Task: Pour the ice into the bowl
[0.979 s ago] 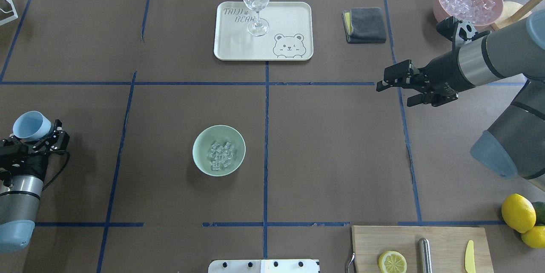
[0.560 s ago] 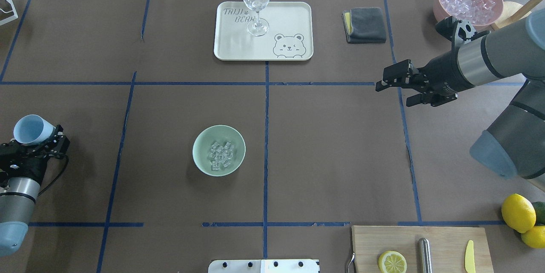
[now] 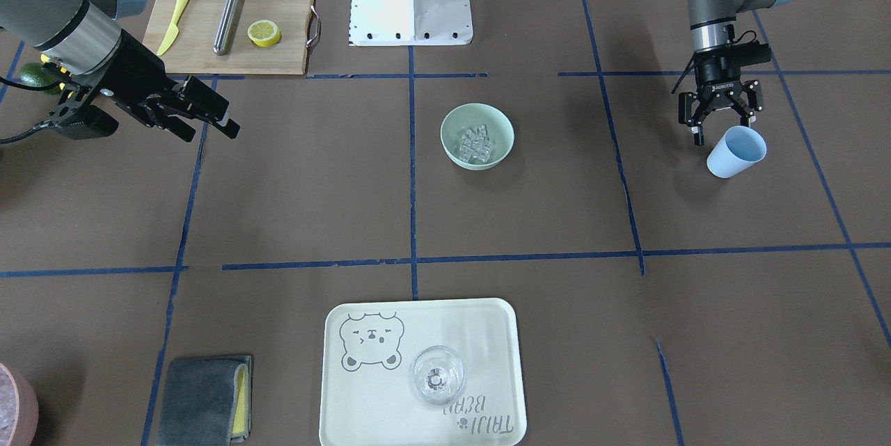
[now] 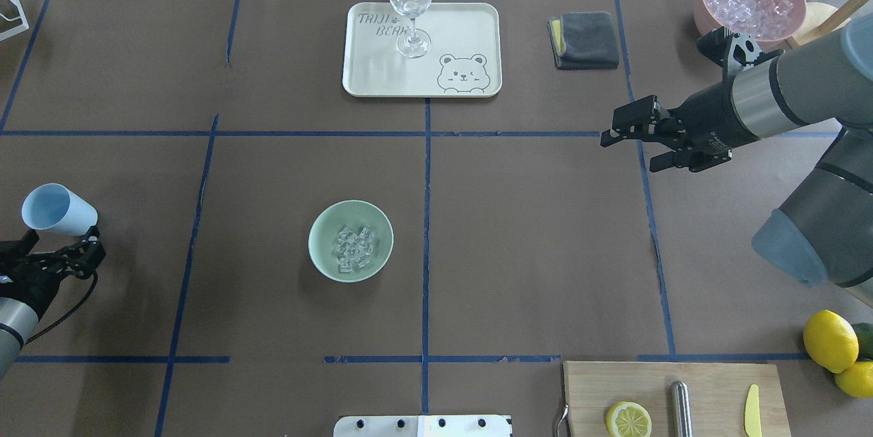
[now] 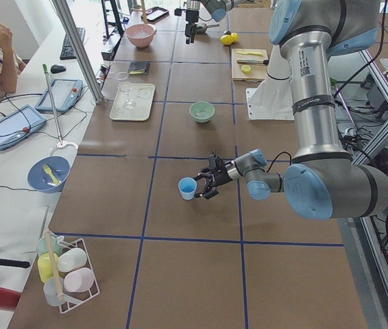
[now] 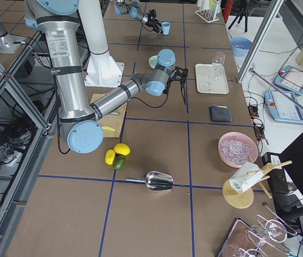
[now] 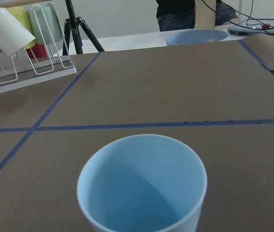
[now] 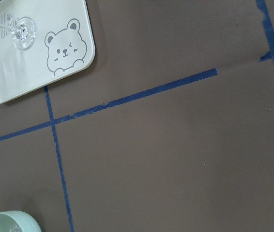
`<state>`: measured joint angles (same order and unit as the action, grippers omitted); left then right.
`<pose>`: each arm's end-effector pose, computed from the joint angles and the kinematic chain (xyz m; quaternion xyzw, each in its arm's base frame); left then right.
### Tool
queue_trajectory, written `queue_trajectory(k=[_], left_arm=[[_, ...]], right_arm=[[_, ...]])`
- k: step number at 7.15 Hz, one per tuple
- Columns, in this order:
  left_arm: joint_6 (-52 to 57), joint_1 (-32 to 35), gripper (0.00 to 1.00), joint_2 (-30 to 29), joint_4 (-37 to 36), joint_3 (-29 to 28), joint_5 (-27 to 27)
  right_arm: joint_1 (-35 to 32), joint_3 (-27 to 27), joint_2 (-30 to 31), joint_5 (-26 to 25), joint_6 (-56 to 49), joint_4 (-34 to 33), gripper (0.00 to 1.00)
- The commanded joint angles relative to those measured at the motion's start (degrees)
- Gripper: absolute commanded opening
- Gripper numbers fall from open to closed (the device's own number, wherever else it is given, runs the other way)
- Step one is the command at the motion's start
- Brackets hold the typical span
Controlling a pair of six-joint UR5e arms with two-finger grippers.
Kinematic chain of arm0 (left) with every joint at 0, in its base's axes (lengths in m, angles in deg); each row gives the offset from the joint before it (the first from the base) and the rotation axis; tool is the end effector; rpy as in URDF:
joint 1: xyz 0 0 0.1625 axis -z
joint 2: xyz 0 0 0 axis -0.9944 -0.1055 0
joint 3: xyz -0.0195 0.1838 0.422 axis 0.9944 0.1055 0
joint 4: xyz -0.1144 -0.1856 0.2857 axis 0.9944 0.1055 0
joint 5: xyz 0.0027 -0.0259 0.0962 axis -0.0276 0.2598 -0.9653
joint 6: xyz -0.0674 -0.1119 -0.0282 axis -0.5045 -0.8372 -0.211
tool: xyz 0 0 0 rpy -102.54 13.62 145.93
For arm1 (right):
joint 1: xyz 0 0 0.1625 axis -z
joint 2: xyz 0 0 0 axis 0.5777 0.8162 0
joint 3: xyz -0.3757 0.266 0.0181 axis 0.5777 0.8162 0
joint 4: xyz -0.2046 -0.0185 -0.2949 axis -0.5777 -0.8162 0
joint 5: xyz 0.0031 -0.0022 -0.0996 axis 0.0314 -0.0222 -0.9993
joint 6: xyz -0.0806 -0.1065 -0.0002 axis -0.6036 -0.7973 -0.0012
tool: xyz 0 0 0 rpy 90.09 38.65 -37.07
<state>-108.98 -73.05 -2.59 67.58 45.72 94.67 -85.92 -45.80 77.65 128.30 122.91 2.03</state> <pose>0.2454 -0.2861 0.6541 0.4277 0.2654 -0.1965 0.8414 -0.2845 -0.4210 0.4070 -0.0181 -0.5678 0.1269 0.8131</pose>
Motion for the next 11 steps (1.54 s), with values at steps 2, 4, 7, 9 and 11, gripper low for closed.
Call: queue_trajectory(k=[2, 4, 7, 9, 11], left_arm=[[3.00, -0.08, 1.00, 6.08, 0.15, 7.33, 0.39], [3.87, 0.44, 1.00, 8.89, 0.15, 12.76, 0.39], [11.83, 5.51, 1.00, 9.08, 3.20, 14.90, 0.83], [20.54, 9.91, 1.00, 7.86, 10.77, 12.63, 7.64], [29.94, 19.21, 1.00, 3.56, 10.79, 11.48, 17.30]], right_arm=[[-0.08, -0.02, 0.00, 0.03, 0.02, 0.00, 1.00], [0.00, -0.02, 0.00, 0.03, 0.02, 0.00, 1.00], [0.44, -0.02, -0.35, -0.31, 0.11, 0.00, 1.00], [3.24, 0.25, -2.72, -2.50, 1.68, -0.09, 1.00], [5.97, 0.34, -4.83, -5.58, 3.54, -0.26, 1.00]])
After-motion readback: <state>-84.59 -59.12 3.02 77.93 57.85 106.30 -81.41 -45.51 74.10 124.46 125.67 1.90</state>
